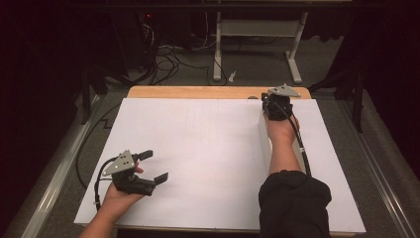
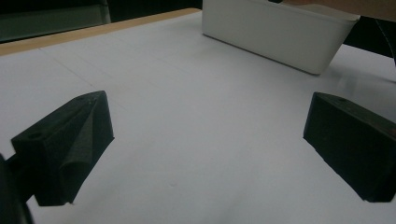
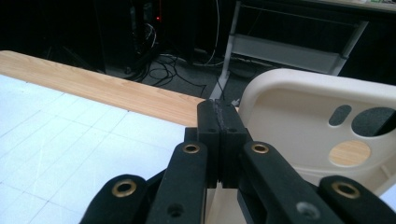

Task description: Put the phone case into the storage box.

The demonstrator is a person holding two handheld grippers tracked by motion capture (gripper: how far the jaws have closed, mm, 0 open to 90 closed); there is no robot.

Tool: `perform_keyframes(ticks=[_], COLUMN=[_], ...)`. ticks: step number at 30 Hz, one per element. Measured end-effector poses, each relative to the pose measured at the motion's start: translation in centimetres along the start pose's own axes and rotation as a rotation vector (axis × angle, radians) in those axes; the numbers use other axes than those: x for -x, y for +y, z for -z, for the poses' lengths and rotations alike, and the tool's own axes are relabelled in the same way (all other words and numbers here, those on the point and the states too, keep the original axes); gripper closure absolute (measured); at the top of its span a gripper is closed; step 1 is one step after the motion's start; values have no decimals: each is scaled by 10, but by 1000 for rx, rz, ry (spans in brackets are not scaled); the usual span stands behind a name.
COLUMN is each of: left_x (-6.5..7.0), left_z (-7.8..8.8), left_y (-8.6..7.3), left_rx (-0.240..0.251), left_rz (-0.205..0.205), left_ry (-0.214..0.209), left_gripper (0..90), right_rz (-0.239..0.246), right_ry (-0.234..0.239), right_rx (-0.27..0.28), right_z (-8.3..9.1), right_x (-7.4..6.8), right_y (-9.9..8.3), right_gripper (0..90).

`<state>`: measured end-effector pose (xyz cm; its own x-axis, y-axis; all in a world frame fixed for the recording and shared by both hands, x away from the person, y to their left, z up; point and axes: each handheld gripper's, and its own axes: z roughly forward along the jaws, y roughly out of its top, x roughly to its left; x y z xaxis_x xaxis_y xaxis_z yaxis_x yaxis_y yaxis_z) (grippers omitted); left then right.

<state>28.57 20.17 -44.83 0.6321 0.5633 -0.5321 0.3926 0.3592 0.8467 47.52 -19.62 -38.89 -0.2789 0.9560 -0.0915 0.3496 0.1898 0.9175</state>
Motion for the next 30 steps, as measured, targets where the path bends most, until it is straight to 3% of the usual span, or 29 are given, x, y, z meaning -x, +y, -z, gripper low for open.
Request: perform_keyframes(ticks=[11, 30], left_x=[0, -1], left_z=[0, -2], left_y=[0, -2], left_rx=[-4, -15], left_rz=[-1, 0], left_ry=[-1, 7], left_gripper=[25, 26], right_rz=[3, -5], right_ry=[-3, 19], right_rx=[1, 14], right_z=[-5, 6], right_x=[-1, -5], right_y=[2, 6], right_gripper=[900, 900])
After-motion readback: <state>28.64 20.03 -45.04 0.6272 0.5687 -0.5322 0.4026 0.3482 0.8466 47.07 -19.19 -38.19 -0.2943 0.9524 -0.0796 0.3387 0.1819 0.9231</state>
